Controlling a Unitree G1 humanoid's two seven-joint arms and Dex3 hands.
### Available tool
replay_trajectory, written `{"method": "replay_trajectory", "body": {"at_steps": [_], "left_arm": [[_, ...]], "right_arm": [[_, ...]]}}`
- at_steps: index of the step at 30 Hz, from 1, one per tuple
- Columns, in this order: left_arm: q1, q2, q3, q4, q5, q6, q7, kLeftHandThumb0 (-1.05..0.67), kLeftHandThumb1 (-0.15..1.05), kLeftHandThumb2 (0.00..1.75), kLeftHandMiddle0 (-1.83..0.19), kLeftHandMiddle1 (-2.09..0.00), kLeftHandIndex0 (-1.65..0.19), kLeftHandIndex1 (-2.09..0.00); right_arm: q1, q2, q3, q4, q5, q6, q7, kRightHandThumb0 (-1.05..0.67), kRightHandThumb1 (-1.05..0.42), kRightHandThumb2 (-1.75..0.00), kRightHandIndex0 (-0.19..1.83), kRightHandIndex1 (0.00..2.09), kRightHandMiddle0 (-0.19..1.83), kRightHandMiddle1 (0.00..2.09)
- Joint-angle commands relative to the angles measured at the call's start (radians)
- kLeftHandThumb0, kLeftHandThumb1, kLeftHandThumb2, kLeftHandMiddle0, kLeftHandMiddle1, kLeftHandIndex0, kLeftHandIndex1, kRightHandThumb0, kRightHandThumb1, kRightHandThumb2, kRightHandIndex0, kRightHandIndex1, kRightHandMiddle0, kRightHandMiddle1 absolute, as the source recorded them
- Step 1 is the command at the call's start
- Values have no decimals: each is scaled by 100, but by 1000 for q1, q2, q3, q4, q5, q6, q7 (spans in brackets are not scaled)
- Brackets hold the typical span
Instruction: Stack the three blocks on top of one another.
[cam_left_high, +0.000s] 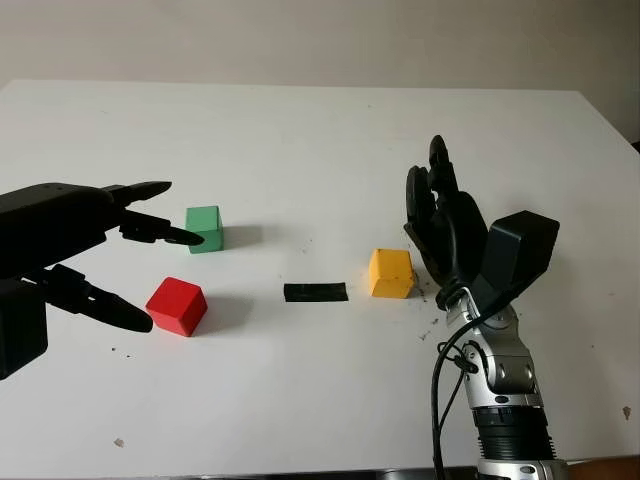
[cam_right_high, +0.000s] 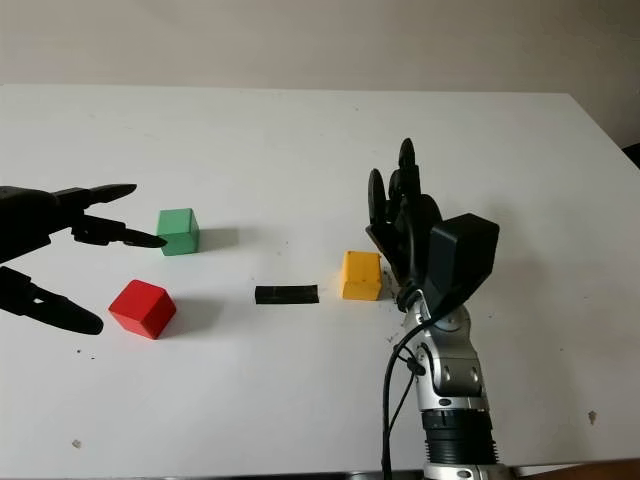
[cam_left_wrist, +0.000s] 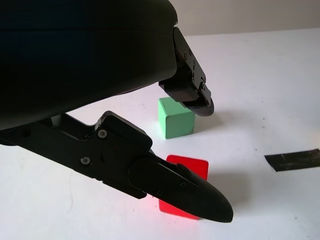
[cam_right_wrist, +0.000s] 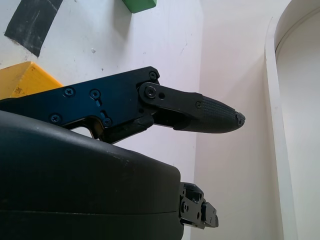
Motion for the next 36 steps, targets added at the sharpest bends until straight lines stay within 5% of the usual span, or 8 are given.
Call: {"method": "replay_trajectory", "body": {"at_steps": [1,8,9,11,14,26,36], "left_arm": [[14,-6,-20,-17,15,0,8,-89,90,6,2,-5,-54,-6],[21,-19,-71,-14,67,-23,42,-86,93,7,1,-6,-60,-12],[22,-19,-76,-15,78,-27,47,-86,94,6,0,-5,-54,-26],[25,-26,-83,-15,92,-34,62,-86,95,5,0,-5,-23,-87],[34,-36,-92,-14,130,-49,92,-86,95,5,0,-6,-12,-109],[54,-74,-135,-49,314,8,187,-76,88,4,-3,-6,-16,-108],[55,-75,-151,-52,378,17,203,-79,90,6,-1,-5,-17,-76]], "right_arm": [[-6,-12,-6,-20,3,-4,1,-68,-105,-60,-19,0,-19,0],[-6,-17,-9,-6,8,-24,14,-68,-105,-60,-19,0,-19,0],[-7,-17,-11,-4,9,-26,15,-68,-105,-60,-19,0,-19,0],[-6,-16,-12,-5,12,-24,13,-68,-105,-60,-19,0,-19,0],[-5,-20,-9,-4,7,-25,13,-68,-105,-61,-19,0,-19,0],[1,-23,-13,-12,16,-24,20,-66,-105,-61,-19,0,-19,0],[0,-20,-15,-13,20,-16,20,-66,-105,-60,-19,0,-19,0]]}}
